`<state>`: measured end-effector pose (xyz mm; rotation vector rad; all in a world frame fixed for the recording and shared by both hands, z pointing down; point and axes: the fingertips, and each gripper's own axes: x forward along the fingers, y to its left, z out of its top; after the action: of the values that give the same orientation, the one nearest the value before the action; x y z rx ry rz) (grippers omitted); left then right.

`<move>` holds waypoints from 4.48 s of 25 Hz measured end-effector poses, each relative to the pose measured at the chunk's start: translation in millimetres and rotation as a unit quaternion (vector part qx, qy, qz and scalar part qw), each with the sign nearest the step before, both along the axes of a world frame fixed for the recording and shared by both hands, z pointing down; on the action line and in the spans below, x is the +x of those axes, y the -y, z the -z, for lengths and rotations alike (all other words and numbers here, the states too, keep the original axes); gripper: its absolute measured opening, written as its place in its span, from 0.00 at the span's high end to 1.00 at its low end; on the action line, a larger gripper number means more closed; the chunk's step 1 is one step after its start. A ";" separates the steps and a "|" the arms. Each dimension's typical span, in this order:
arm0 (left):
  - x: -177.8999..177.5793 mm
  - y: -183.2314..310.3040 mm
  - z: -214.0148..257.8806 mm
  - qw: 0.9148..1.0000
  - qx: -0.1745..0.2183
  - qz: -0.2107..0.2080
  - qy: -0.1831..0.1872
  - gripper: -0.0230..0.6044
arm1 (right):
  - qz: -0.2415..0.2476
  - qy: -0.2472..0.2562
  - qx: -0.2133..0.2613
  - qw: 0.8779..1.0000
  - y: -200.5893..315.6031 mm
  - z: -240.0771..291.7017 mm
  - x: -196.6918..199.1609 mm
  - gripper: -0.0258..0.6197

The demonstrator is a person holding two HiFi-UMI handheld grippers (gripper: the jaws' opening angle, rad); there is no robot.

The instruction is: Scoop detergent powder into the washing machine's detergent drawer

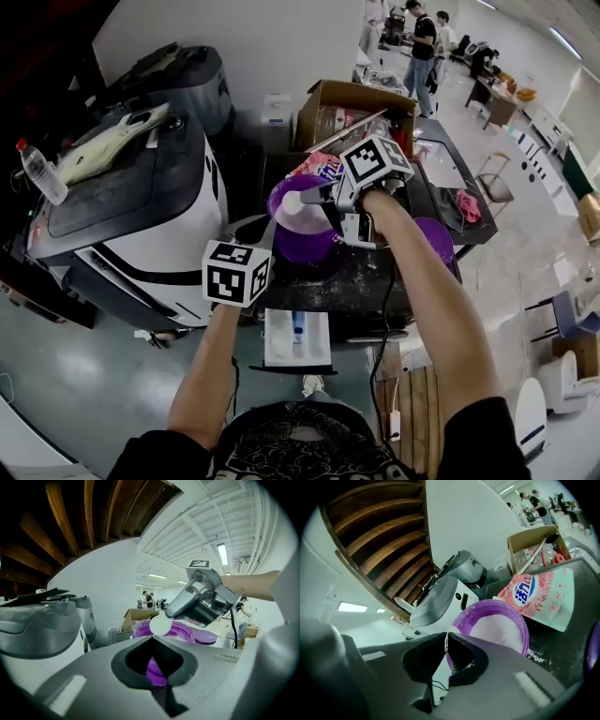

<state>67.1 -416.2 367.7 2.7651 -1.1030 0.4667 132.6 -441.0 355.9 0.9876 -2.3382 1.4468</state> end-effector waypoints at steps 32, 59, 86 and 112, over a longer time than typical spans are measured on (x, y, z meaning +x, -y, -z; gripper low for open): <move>-34.6 -66.4 -11.5 0.998 -0.003 -0.068 -0.008 0.96 | -0.159 0.218 0.038 0.962 -90.3 13.0 -14.8 0.90; -89.2 -147.2 -24.9 0.999 0.000 -0.052 -0.009 0.96 | -0.189 0.295 0.014 0.937 -186.0 -26.7 -63.7 0.90; -91.8 -203.4 -68.8 0.997 -0.011 0.074 -0.002 0.96 | -0.100 0.301 0.012 0.948 -232.3 -91.5 -64.6 0.93; -96.5 -213.1 -100.4 0.992 -0.042 0.114 0.015 0.96 | 0.031 0.011 0.076 0.997 -213.6 -165.6 -74.7 0.91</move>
<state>-29.4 -203.0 468.0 2.5274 -1.3531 0.5141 57.9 -227.4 521.5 0.9317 -2.5012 1.2794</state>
